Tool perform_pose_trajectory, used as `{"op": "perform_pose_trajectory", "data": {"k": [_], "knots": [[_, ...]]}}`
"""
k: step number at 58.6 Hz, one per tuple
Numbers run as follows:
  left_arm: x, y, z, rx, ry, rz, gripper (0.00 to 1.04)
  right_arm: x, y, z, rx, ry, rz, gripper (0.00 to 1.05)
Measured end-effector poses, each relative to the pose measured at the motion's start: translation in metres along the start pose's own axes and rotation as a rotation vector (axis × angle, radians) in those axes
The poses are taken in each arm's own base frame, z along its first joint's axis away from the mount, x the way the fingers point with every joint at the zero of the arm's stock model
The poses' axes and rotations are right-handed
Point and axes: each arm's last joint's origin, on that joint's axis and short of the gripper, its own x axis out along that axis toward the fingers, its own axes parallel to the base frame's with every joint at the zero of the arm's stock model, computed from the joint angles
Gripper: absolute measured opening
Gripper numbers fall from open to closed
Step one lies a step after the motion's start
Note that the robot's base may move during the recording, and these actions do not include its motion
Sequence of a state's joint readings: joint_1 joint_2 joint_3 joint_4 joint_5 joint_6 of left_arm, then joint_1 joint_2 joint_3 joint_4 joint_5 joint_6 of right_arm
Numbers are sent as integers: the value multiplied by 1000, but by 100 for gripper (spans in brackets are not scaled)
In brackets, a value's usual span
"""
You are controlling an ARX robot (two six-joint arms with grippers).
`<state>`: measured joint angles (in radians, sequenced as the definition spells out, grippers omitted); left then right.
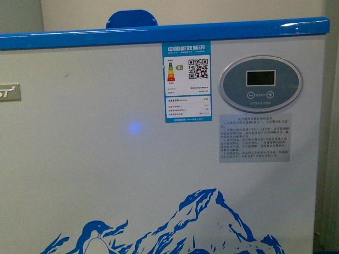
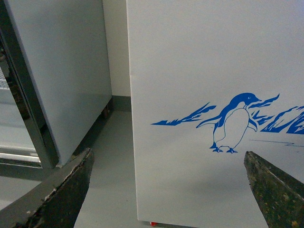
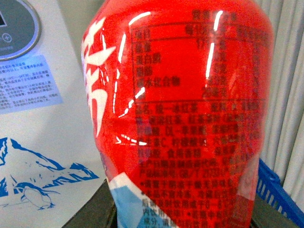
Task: Put drink in fridge
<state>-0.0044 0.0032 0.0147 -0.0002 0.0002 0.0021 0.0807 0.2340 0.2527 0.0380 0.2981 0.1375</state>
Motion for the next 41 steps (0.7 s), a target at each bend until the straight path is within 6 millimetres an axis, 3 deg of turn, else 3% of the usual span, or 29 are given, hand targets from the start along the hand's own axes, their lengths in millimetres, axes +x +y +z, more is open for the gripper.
{"op": "perform_pose_trajectory", "data": {"k": [41], "knots": [[0,0,0,0,0,0,97,-1,0,1,1,-11,3,38]]}}
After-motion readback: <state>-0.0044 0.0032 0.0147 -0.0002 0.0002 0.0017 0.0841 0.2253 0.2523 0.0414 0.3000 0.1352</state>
